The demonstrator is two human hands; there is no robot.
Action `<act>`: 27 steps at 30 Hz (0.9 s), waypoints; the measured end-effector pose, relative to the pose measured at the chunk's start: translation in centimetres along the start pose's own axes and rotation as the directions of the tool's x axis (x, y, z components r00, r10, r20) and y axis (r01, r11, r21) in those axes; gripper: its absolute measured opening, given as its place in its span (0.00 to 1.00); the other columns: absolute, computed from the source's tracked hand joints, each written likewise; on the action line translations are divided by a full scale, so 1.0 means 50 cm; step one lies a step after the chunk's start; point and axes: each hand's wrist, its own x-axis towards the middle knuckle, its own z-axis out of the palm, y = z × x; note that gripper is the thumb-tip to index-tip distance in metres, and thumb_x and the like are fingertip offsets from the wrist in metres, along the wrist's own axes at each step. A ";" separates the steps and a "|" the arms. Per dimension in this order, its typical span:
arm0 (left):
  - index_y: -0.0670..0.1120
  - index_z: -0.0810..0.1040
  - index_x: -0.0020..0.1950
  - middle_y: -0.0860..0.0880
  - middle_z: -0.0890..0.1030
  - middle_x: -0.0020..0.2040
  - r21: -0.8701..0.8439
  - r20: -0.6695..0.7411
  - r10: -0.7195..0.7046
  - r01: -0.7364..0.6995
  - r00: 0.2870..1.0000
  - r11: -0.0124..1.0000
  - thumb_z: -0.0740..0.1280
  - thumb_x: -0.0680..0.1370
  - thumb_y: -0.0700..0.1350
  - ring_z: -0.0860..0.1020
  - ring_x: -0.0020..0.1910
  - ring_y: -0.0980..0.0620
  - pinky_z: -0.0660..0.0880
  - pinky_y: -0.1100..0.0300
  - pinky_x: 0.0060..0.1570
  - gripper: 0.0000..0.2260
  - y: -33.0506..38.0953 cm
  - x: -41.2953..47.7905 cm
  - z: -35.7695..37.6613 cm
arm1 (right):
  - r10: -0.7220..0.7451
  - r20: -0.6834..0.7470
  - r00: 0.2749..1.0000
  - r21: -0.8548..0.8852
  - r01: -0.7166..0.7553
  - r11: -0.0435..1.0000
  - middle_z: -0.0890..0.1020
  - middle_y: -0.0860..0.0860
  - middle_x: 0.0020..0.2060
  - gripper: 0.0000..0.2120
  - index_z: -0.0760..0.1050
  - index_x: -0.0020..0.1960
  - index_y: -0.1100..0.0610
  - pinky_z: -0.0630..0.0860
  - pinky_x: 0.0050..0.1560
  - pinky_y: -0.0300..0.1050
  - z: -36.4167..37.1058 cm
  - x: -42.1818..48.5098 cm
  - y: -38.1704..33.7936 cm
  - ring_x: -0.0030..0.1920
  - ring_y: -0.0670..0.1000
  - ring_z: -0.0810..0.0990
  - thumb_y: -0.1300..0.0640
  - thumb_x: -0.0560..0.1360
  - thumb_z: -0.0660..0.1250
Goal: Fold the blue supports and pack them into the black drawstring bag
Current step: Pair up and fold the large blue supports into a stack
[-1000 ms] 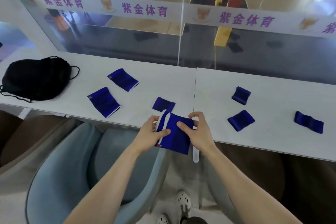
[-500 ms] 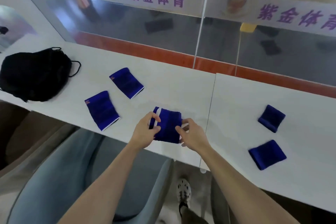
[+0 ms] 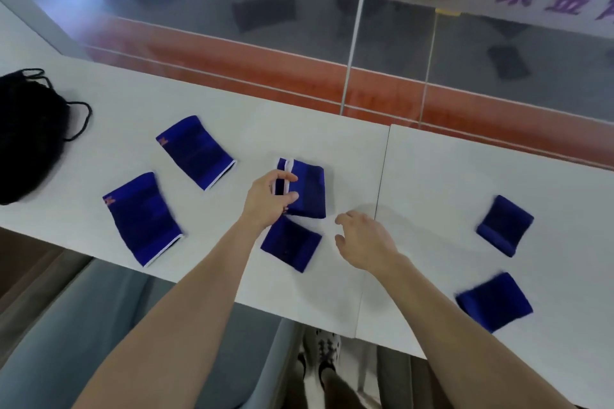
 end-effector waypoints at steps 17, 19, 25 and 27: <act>0.55 0.80 0.74 0.50 0.69 0.82 0.699 0.320 0.247 -0.404 0.915 0.590 0.64 0.85 0.41 0.65 0.82 0.47 0.75 0.47 0.72 0.19 -0.057 0.069 0.033 | 0.022 -0.047 0.999 0.076 -0.018 0.997 0.80 0.54 0.65 0.17 0.77 0.72 0.56 0.80 0.62 0.55 -0.004 0.030 -0.026 0.63 0.58 0.81 0.52 0.86 0.62; 0.55 0.79 0.75 0.50 0.68 0.82 0.694 0.328 0.223 -0.394 0.918 0.603 0.63 0.85 0.42 0.64 0.82 0.48 0.75 0.49 0.73 0.19 -0.055 0.071 0.033 | 0.020 -0.050 0.999 0.084 -0.016 0.996 0.80 0.53 0.66 0.17 0.77 0.72 0.55 0.80 0.63 0.55 -0.004 0.030 -0.027 0.64 0.58 0.81 0.52 0.86 0.62; 0.54 0.79 0.76 0.50 0.73 0.77 0.746 0.283 0.233 -0.366 0.930 0.556 0.65 0.85 0.47 0.70 0.77 0.47 0.72 0.49 0.73 0.18 -0.050 0.051 0.023 | 0.007 -0.052 0.999 0.103 -0.001 0.995 0.81 0.53 0.65 0.17 0.78 0.72 0.55 0.81 0.62 0.54 0.001 0.022 -0.038 0.63 0.57 0.81 0.52 0.86 0.63; 0.54 0.79 0.75 0.50 0.74 0.75 0.792 0.241 0.259 -0.344 0.935 0.504 0.65 0.85 0.47 0.72 0.75 0.47 0.72 0.49 0.72 0.18 -0.055 0.044 0.019 | 0.003 -0.061 0.998 0.111 0.004 0.994 0.81 0.52 0.65 0.16 0.78 0.71 0.55 0.81 0.62 0.53 0.002 0.020 -0.043 0.62 0.56 0.82 0.52 0.86 0.64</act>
